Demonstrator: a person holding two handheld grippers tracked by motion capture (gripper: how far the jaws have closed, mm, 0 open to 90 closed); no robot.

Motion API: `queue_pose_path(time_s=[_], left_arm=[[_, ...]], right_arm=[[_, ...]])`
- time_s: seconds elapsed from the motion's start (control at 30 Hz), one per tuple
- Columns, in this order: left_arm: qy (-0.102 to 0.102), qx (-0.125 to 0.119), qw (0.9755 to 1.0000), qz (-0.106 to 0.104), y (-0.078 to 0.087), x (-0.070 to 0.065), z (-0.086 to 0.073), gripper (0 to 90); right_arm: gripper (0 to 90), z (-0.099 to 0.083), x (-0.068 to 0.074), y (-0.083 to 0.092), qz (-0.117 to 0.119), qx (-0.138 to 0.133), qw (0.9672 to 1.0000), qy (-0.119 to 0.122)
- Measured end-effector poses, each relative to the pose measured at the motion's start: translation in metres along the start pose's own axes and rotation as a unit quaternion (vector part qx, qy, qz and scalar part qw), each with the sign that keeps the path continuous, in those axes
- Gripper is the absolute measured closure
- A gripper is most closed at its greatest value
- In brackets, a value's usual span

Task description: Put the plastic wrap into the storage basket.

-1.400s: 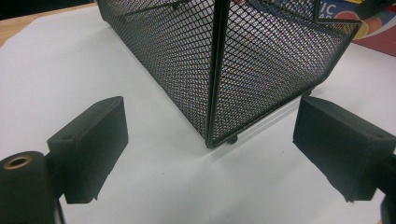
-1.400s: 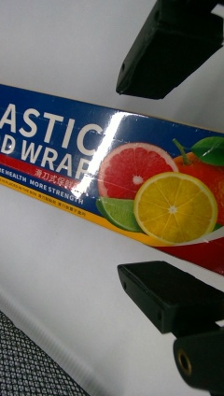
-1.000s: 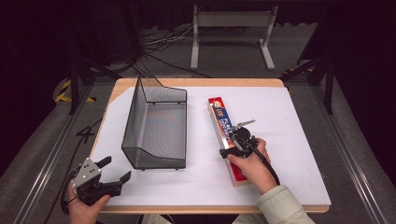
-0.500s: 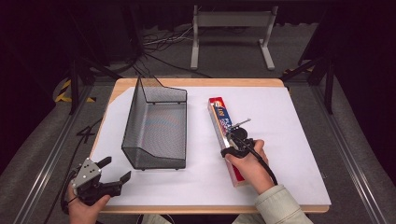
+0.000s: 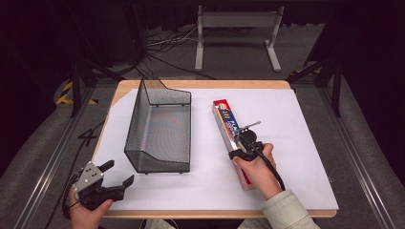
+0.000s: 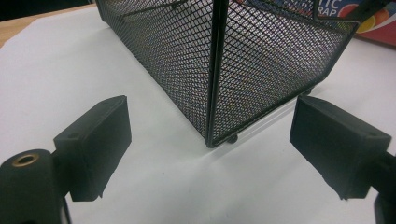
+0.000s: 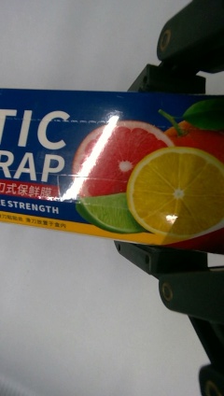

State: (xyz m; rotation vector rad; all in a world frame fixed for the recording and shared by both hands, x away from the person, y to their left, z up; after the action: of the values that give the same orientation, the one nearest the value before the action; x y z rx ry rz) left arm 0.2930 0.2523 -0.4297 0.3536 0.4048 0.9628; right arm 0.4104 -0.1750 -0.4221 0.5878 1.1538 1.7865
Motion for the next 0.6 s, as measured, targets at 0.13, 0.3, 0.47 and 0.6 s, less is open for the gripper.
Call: queue_pose_path(time_s=[0.13,0.3,0.47,0.6], left_arm=[[0.0,0.001,1.0,0.0,0.0,0.0,0.0,13.3],[0.0,0.001,1.0,0.0,0.0,0.0,0.0,13.3],[0.001,0.001,1.0,0.0,-0.001,0.0,0.0,13.3],[0.001,0.002,1.0,-0.001,-0.001,0.0,0.0,13.3]], right_arm=[[40.4,0.001,-0.001,0.004,-0.001,-0.004,1.0,0.001],[40.5,0.007,-0.003,0.019,-0.007,-0.02,0.9998,0.004],[40.4,0.012,-0.003,0.029,-0.013,-0.03,0.9994,0.01],[40.4,0.018,-0.002,0.038,-0.015,-0.04,0.9989,0.017]])
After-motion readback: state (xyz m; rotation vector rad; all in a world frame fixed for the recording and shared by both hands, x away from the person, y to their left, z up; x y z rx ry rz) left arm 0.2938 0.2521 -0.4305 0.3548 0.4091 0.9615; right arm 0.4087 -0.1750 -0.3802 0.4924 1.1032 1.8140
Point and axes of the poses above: each handheld gripper's, and its own axes: y roughly backward along the jaws, z roughly out of its top, x roughly to its left, the point moved 2 cm from there along -y, roughly forward along the jaws, and after that the axes turned 10 degrees about y, right-handed, at the moved point
